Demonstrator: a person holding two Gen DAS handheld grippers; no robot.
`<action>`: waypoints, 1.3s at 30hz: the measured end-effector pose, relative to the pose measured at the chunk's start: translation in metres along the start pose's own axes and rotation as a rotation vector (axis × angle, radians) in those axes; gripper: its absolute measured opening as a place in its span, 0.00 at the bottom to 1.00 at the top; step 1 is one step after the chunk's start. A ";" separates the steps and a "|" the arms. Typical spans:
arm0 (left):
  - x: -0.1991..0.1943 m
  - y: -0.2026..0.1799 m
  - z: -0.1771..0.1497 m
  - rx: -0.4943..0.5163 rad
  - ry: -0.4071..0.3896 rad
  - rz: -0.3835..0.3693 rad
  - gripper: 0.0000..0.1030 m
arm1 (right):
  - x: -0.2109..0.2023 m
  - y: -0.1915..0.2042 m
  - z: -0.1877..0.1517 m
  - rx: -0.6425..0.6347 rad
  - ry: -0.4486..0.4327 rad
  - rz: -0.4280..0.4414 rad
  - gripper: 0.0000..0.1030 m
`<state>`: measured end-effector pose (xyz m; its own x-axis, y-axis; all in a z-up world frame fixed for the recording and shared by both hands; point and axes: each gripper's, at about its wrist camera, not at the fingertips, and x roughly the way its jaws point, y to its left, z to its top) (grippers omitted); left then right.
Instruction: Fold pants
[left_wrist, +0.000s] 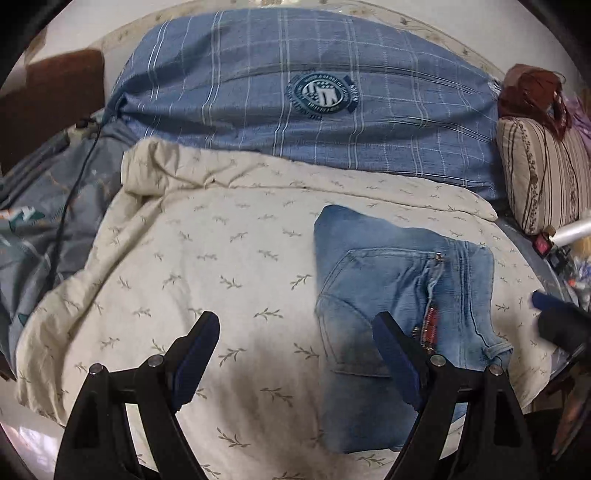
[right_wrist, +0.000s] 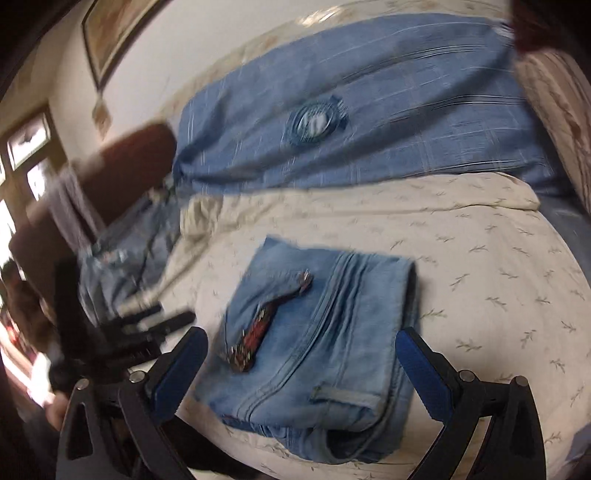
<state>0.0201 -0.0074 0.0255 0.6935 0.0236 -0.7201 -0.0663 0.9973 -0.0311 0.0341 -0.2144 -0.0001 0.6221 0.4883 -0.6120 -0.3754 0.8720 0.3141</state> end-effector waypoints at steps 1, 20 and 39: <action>-0.001 -0.001 0.001 0.010 0.000 0.000 0.83 | 0.009 0.003 -0.004 -0.011 0.028 0.005 1.00; 0.055 0.035 0.005 -0.204 0.214 -0.280 0.83 | 0.017 -0.072 0.005 0.280 0.182 0.077 0.99; 0.088 -0.015 0.001 -0.183 0.309 -0.346 0.41 | 0.075 -0.078 -0.008 0.303 0.317 -0.004 0.55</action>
<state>0.0826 -0.0201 -0.0370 0.4537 -0.3556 -0.8171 -0.0140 0.9140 -0.4055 0.1040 -0.2459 -0.0763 0.3641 0.4910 -0.7914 -0.1253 0.8678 0.4808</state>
